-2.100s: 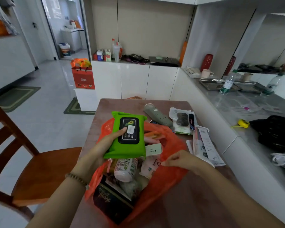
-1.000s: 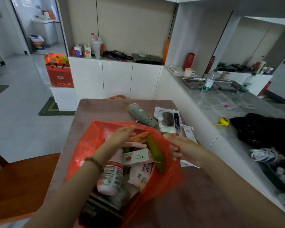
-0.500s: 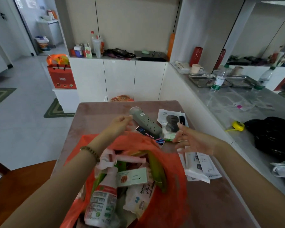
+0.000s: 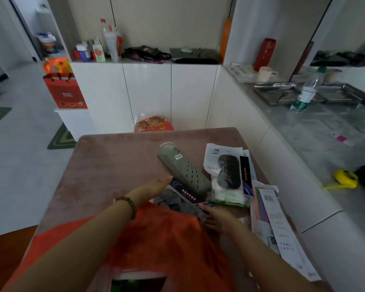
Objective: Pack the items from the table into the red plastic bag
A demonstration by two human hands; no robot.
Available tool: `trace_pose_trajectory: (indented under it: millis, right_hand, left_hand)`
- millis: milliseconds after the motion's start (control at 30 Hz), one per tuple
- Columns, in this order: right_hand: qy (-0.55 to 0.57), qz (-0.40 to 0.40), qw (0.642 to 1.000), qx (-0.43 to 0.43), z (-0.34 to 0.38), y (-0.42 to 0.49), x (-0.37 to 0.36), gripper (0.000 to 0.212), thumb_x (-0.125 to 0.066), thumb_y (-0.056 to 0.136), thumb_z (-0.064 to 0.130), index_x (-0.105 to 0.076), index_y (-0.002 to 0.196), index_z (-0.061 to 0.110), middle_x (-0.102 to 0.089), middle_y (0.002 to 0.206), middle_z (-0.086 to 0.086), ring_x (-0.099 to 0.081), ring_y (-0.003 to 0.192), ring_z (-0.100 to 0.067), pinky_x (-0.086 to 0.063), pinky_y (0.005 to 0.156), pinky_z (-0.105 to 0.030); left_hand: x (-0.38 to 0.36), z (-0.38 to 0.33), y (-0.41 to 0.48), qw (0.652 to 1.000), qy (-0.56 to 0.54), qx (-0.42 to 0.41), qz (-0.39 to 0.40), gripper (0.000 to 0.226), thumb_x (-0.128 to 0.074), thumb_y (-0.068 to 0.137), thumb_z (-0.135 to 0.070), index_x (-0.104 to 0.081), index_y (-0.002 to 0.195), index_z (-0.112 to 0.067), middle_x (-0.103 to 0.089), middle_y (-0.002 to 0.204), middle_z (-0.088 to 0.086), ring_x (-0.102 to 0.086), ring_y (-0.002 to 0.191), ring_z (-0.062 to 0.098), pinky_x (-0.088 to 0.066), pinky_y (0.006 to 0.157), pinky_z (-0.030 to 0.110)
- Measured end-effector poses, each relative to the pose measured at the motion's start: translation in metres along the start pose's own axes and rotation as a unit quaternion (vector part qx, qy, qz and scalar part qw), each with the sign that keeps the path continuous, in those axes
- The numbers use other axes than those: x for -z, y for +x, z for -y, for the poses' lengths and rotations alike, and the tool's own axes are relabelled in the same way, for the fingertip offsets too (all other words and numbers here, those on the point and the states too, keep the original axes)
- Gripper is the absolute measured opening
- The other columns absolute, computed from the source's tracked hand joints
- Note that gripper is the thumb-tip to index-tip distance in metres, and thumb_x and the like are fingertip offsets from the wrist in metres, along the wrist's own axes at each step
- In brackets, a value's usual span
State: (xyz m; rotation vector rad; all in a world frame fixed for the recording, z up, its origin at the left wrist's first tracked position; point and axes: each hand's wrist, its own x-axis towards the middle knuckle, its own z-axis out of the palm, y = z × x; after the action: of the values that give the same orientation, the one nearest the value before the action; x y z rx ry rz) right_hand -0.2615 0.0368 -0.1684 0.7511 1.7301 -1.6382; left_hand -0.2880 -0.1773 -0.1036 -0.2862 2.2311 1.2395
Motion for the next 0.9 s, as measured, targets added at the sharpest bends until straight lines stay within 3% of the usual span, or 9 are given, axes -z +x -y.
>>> trace_pose_trajectory:
  millis: [67, 167, 300, 367, 467, 567, 667, 800, 900]
  right_hand:
    - [-0.035, 0.027, 0.999, 0.031, 0.001, 0.007, -0.010, 0.013, -0.066, 0.086, 0.019, -0.061, 0.093, 0.010, -0.063, 0.084, -0.007, -0.059, 0.080, -0.019, -0.049, 0.072, -0.027]
    - [-0.111, 0.017, 0.975, 0.191, 0.019, 0.010, -0.014, 0.019, -0.064, 0.087, 0.021, -0.069, 0.102, 0.011, -0.070, 0.093, -0.005, -0.066, 0.085, -0.017, -0.051, 0.067, -0.019]
    - [-0.012, -0.077, 0.939, 0.336, 0.058, 0.000, 0.014, 0.018, -0.065, 0.087, 0.020, -0.068, 0.103, 0.014, -0.070, 0.084, -0.002, -0.066, 0.073, -0.011, -0.054, 0.059, -0.015]
    - [0.061, -0.137, 0.934, 0.325, 0.065, 0.007, 0.040, 0.012, -0.065, 0.087, 0.022, -0.067, 0.096, 0.015, -0.068, 0.083, -0.002, -0.065, 0.076, -0.017, -0.057, 0.069, -0.028]
    - [0.064, -0.224, 0.934, 0.270, 0.059, 0.027, 0.079, 0.018, -0.065, 0.087, 0.020, -0.068, 0.099, 0.007, -0.066, 0.081, -0.006, -0.063, 0.081, -0.026, -0.053, 0.079, -0.041]
    - [-0.126, -0.223, 0.939, 0.231, 0.052, 0.045, 0.107, 0.019, -0.069, 0.084, 0.019, -0.067, 0.094, 0.002, -0.065, 0.080, -0.012, -0.063, 0.078, -0.030, -0.052, 0.074, -0.041]
    - [-0.305, -0.281, 0.877, 0.242, 0.061, 0.061, 0.136, 0.033, -0.076, 0.074, 0.041, -0.061, 0.083, 0.012, -0.063, 0.084, -0.007, -0.063, 0.084, -0.028, -0.050, 0.067, -0.035]
    - [-0.303, -0.279, 0.895, 0.170, 0.082, 0.080, 0.156, 0.090, -0.073, 0.069, 0.056, -0.045, 0.132, -0.001, -0.053, 0.134, -0.018, -0.053, 0.119, -0.034, -0.046, 0.098, -0.040]
    - [-0.329, -0.218, 0.913, 0.102, 0.098, 0.096, 0.162, 0.109, -0.070, 0.066, 0.065, -0.029, 0.141, -0.003, -0.041, 0.144, -0.018, -0.048, 0.126, -0.032, -0.044, 0.100, -0.035]
  left_hand:
    - [0.002, 0.004, 0.010, 0.999, -0.011, 0.042, 0.020, 0.087, -0.034, 0.083, -0.074, -0.044, 0.138, -0.008, -0.041, 0.146, 0.008, -0.043, 0.131, 0.030, -0.035, 0.111, 0.043]
    - [0.000, 0.003, 0.017, 0.997, -0.012, 0.073, -0.008, 0.065, -0.029, 0.096, -0.053, -0.039, 0.139, -0.006, -0.042, 0.140, 0.003, -0.048, 0.121, 0.028, -0.043, 0.097, 0.036]
    - [-0.002, -0.012, 0.030, 0.996, -0.032, 0.023, -0.082, 0.055, -0.030, 0.097, -0.052, -0.052, 0.124, -0.010, -0.051, 0.120, 0.008, -0.051, 0.115, 0.030, -0.044, 0.094, 0.035]
    - [-0.010, -0.028, 0.042, 0.988, -0.076, -0.053, -0.123, 0.043, -0.034, 0.098, -0.044, -0.057, 0.107, -0.008, -0.056, 0.105, 0.008, -0.053, 0.099, 0.025, -0.045, 0.093, 0.034]
    - [-0.031, -0.061, 0.060, 0.977, -0.090, -0.135, -0.136, 0.038, -0.039, 0.098, -0.041, -0.052, 0.117, -0.012, -0.058, 0.119, 0.009, -0.054, 0.100, 0.020, -0.044, 0.093, 0.035]
    - [-0.055, -0.082, 0.086, 0.983, -0.010, -0.155, -0.102, 0.050, -0.040, 0.097, -0.043, -0.045, 0.133, -0.008, -0.052, 0.134, 0.011, -0.052, 0.109, 0.019, -0.041, 0.092, 0.030]
    - [-0.071, -0.092, 0.116, 0.978, 0.072, -0.186, -0.059, 0.051, -0.044, 0.097, -0.040, -0.043, 0.135, -0.007, -0.050, 0.135, 0.008, -0.051, 0.120, 0.028, -0.041, 0.100, 0.033]
    - [-0.084, -0.096, 0.161, 0.964, 0.208, -0.154, -0.062, 0.060, -0.041, 0.093, -0.053, -0.046, 0.134, -0.009, -0.052, 0.135, 0.009, -0.054, 0.115, 0.030, -0.045, 0.100, 0.043]
    - [-0.097, -0.100, 0.190, 0.936, 0.337, -0.079, -0.055, 0.072, -0.030, 0.092, -0.061, -0.048, 0.128, -0.002, -0.055, 0.131, 0.015, -0.054, 0.114, 0.033, -0.043, 0.101, 0.043]
